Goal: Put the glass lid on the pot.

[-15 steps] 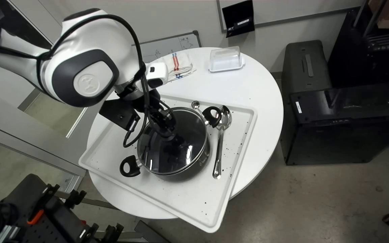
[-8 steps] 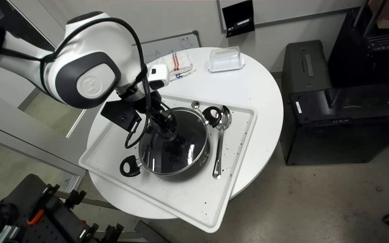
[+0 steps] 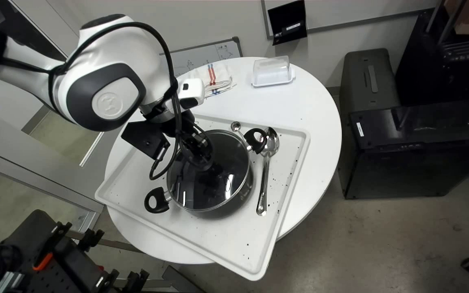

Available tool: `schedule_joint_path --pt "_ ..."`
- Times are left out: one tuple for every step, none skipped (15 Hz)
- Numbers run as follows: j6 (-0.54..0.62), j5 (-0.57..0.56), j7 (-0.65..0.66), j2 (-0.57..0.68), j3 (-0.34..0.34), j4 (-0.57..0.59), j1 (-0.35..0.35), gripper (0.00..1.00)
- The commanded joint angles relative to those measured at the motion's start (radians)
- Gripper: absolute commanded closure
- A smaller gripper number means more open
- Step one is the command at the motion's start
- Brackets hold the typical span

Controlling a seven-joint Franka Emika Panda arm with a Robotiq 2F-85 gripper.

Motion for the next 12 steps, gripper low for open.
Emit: schedule_joint_path --pt "-0.021 0.029 -0.007 -0.025 0.013 -0.001 -0.01 0.76" --pt "-0.021 0.031 -0.007 -0.026 0.013 -0.001 -0.01 0.76" --pt "-0.024 0.033 -0.007 -0.028 0.013 -0.002 -0.01 0.76" --pt "-0.023 0.033 -0.007 -0.029 0.013 -0.003 -0.01 0.76" --pt "-0.025 0.032 -0.006 -0.028 0.012 -0.002 -0.009 0.76" --pt "-0.029 0.032 -0.003 -0.028 0.009 -0.001 -0.008 0.76" --pt "-0.032 0.032 -0.003 -0.027 0.009 -0.001 -0.008 0.76" --pt "-0.032 0.032 -0.004 -0.027 0.01 -0.001 -0.009 0.76" --pt "-0.036 0.035 -0.005 -0.025 0.011 0.001 -0.011 0.76" --pt "-0.039 0.037 -0.006 -0.025 0.013 0.003 -0.012 0.76" --pt "-0.041 0.039 -0.004 -0.023 0.013 0.005 -0.013 0.76" --pt "-0.048 0.042 -0.006 -0.022 0.015 0.008 -0.016 0.76"
